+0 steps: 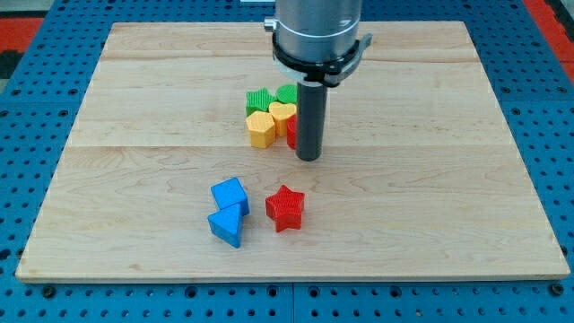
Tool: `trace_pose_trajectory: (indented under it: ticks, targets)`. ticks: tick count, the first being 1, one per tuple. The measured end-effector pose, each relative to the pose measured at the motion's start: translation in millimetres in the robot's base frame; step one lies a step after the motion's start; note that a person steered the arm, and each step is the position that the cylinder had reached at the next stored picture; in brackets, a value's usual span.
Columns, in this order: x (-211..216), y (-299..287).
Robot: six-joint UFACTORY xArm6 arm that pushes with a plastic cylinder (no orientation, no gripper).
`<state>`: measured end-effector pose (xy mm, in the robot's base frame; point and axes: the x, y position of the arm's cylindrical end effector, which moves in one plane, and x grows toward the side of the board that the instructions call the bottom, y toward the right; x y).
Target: Place the red star towards the bottom of the red circle
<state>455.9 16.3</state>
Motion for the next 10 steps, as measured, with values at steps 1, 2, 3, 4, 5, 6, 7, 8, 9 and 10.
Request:
trace_pose_trajectory:
  ticks: [1, 2, 3, 4, 5, 6, 7, 8, 9, 10]
  targets:
    - [0.0, -7.2]
    - [0.0, 40.4]
    - [40.3, 80.4]
    - [122.8, 81.3]
    - [138.8, 21.7]
    - [135.3, -31.4]
    - [111.8, -36.2]
    - [98.1, -14.6]
    - [82.8, -5.6]
    - [63.3, 4.7]
